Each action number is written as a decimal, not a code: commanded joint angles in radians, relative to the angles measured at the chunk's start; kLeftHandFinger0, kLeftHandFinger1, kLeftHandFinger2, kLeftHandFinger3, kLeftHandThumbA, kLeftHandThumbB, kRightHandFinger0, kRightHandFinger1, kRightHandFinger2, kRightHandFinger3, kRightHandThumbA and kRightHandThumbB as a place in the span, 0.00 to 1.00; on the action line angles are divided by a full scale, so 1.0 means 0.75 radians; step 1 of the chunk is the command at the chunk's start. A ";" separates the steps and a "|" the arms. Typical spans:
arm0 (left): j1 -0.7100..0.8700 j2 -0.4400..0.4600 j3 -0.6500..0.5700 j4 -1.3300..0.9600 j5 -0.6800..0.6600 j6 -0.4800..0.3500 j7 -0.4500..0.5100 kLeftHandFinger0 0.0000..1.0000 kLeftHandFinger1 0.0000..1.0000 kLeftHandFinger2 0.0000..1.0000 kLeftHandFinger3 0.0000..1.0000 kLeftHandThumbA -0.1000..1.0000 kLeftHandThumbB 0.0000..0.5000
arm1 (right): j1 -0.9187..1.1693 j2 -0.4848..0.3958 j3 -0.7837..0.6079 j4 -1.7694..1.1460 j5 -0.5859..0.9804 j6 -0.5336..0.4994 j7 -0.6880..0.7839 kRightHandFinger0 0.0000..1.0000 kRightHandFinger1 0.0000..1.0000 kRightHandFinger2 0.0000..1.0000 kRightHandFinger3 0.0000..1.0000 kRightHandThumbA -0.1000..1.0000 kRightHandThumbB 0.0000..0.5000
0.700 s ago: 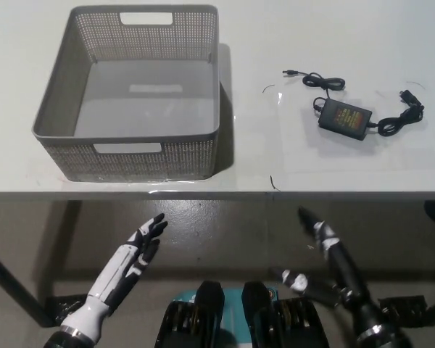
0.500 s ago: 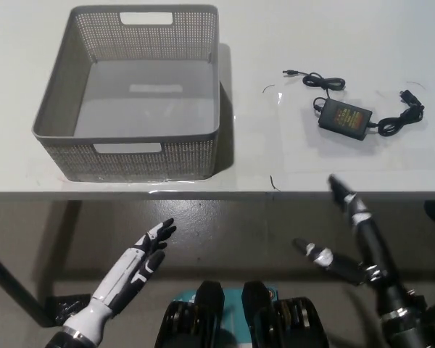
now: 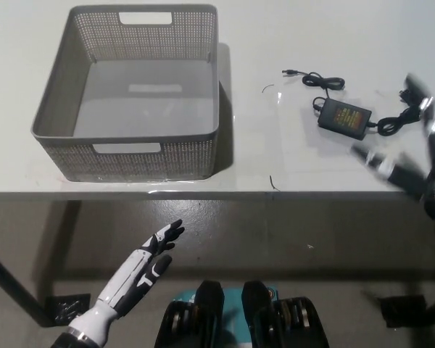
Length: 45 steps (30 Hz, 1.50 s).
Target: Use the right hand to pick up a black power cord and place it into a container on the left hand side
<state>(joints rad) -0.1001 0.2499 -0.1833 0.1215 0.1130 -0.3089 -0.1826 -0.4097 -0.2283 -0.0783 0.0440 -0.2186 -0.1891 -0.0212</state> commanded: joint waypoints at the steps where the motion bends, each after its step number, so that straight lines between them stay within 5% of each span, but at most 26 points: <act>1: -0.002 0.002 0.009 -0.037 0.013 -0.063 0.001 1.00 1.00 1.00 1.00 1.00 0.80 | -0.189 -0.089 -0.023 0.015 -0.116 0.138 -0.040 1.00 1.00 1.00 1.00 1.00 0.77; 5: 0.034 -0.002 0.004 -0.057 0.019 -0.055 0.000 1.00 1.00 1.00 1.00 1.00 0.80 | -0.343 -0.184 0.038 0.140 -0.253 0.155 -0.043 1.00 1.00 1.00 1.00 0.82 0.93; 9: 0.097 0.000 0.002 -0.088 0.015 -0.043 -0.007 1.00 1.00 1.00 1.00 1.00 0.81 | -0.476 -0.230 0.136 0.324 -0.382 0.150 -0.087 1.00 1.00 1.00 1.00 0.77 1.00; 15: 0.102 -0.009 0.007 -0.070 0.016 -0.073 0.001 1.00 1.00 1.00 1.00 1.00 0.84 | -0.713 -0.288 0.326 0.602 -0.502 0.287 0.015 1.00 1.00 1.00 1.00 0.90 1.00; 20: 0.101 -0.002 0.004 -0.084 0.032 -0.059 -0.003 1.00 1.00 1.00 1.00 1.00 0.84 | -0.854 -0.287 0.394 0.841 -0.433 0.278 0.110 1.00 1.00 1.00 1.00 0.79 1.00; 36: 0.078 0.003 0.007 -0.084 0.035 -0.054 -0.012 1.00 1.00 1.00 1.00 1.00 0.82 | -1.028 -0.263 0.612 1.224 -0.476 0.283 0.220 1.00 1.00 1.00 1.00 0.88 1.00; 45: 0.065 0.004 0.007 -0.081 0.031 -0.048 -0.017 1.00 1.00 1.00 1.00 1.00 0.82 | -1.027 -0.260 0.656 1.259 -0.467 0.306 0.306 1.00 1.00 1.00 1.00 0.85 1.00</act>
<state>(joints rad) -0.0320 0.2426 -0.1833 0.0926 0.1352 -0.3173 -0.1862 -1.0957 -0.4069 0.4102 0.9806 -0.5673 0.0345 0.1664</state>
